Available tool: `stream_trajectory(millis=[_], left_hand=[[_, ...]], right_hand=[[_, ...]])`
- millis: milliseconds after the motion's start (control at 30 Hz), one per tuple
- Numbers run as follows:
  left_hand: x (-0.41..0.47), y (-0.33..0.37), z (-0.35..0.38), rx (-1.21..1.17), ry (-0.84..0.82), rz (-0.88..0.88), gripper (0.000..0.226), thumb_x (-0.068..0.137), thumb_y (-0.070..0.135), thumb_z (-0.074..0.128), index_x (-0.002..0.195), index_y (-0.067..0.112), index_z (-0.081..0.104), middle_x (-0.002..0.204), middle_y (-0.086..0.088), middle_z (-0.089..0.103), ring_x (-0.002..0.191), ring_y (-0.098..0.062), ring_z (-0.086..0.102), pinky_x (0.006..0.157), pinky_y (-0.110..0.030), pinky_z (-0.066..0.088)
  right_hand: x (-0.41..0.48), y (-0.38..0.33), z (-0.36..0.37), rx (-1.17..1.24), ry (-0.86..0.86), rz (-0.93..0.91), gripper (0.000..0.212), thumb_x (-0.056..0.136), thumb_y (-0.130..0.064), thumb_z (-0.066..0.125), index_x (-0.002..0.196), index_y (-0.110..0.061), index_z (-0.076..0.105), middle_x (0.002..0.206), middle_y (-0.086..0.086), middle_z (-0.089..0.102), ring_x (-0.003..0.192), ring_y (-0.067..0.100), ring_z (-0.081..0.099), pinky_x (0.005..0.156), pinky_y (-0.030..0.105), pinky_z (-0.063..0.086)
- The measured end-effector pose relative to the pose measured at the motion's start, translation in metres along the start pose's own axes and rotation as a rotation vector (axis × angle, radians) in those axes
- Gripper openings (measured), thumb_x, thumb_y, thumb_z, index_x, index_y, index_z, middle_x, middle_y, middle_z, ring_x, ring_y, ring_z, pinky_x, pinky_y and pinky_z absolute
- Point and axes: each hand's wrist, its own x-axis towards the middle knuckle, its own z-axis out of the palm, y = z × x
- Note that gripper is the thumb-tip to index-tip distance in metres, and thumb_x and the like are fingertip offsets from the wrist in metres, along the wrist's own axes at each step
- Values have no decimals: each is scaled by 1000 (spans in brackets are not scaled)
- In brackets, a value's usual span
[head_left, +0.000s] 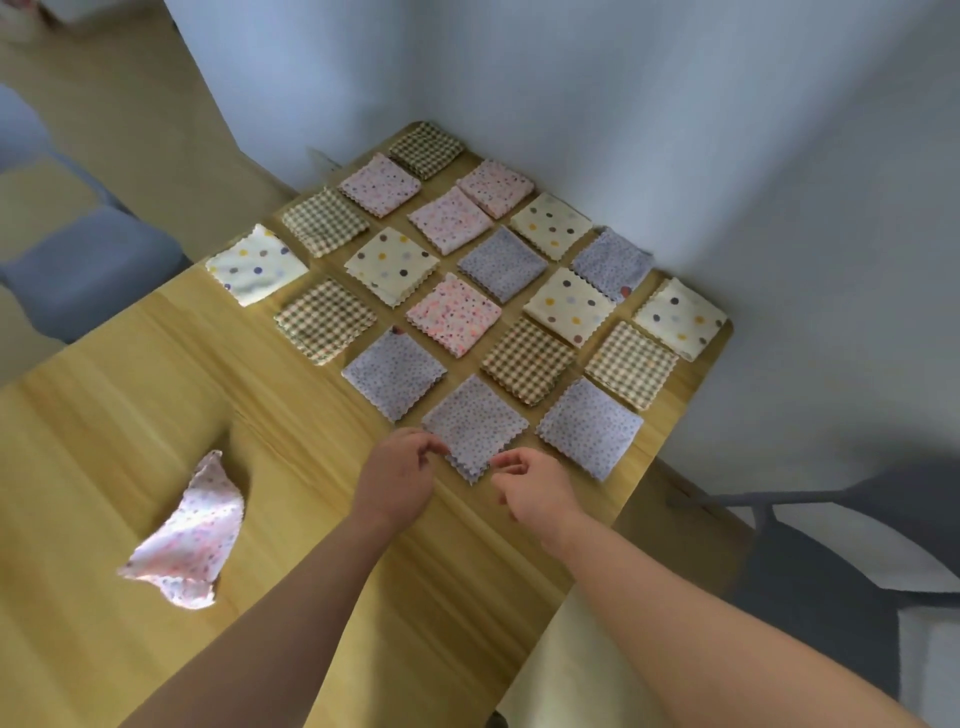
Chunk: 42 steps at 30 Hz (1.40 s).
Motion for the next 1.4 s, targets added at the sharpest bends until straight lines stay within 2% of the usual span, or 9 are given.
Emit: stream_trajectory(millis=[100, 200, 333, 400, 500, 600, 900, 1133, 1400], left_hand=[[-50, 8, -15, -34, 49, -39, 37, 90, -4, 52, 95, 21, 78, 97, 10, 68, 87, -5, 62, 80, -19, 46], [-116, 15, -30, -37, 117, -55, 36, 90, -2, 53, 92, 24, 78, 88, 16, 63, 70, 4, 55, 65, -6, 39], [-203, 10, -46, -54, 197, -133, 35, 87, 0, 57, 90, 28, 79, 86, 16, 69, 68, 1, 60, 63, -6, 39], [-254, 6, -60, -63, 202, -193, 35, 87, 1, 59, 89, 29, 79, 83, 17, 70, 66, 6, 59, 62, -7, 40], [-298, -6, -77, -99, 200, -246, 35, 88, 0, 59, 87, 29, 79, 79, 11, 72, 53, 1, 55, 54, -11, 41], [-323, -20, -96, -111, 215, -275, 34, 89, -1, 58, 89, 26, 78, 78, 2, 73, 41, -2, 48, 45, -13, 38], [-353, -112, -155, -111, 99, -187, 31, 90, 2, 59, 88, 28, 77, 74, -7, 73, 40, -6, 43, 43, -21, 40], [-351, -206, -225, -46, -93, -46, 29, 90, 2, 59, 90, 25, 77, 77, 5, 71, 47, 2, 53, 46, -12, 37], [-326, -235, -292, 10, -180, 5, 27, 95, 6, 58, 93, 28, 74, 81, 2, 72, 48, -2, 54, 47, -16, 43]], right_hand=[[-43, 5, 5, 8, -36, -55, 15, 97, -9, 57, 102, -19, 67, 93, 2, 66, 77, 14, 63, 61, 25, 51], [-88, 17, 14, 43, -88, -116, 13, 98, -9, 56, 102, -15, 67, 95, 3, 69, 71, 12, 66, 60, 25, 50], [-145, 37, 32, 143, -145, -155, 14, 96, -5, 57, 100, -12, 67, 92, 5, 69, 67, 13, 64, 57, 25, 48], [-182, 53, 46, 183, -180, -140, 15, 95, -3, 56, 98, -12, 67, 87, 3, 67, 64, 14, 62, 53, 23, 46], [-219, 69, 69, 212, -197, -129, 18, 95, -1, 55, 98, -13, 68, 84, 2, 66, 58, 11, 60, 51, 22, 44], [-247, 78, 94, 232, -209, -124, 17, 96, -3, 55, 99, -12, 69, 89, 3, 70, 63, 12, 62, 57, 24, 47], [-294, 82, 209, 249, -137, -120, 17, 94, -4, 56, 101, -12, 69, 91, 4, 70, 64, 12, 63, 58, 25, 47], [-325, 68, 322, 414, 46, -20, 13, 93, -5, 60, 97, -12, 70, 90, 6, 70, 66, 18, 64, 61, 31, 46], [-343, 44, 359, 489, 134, -33, 13, 91, -3, 63, 101, -6, 71, 83, 6, 68, 61, 15, 62, 51, 25, 43]])
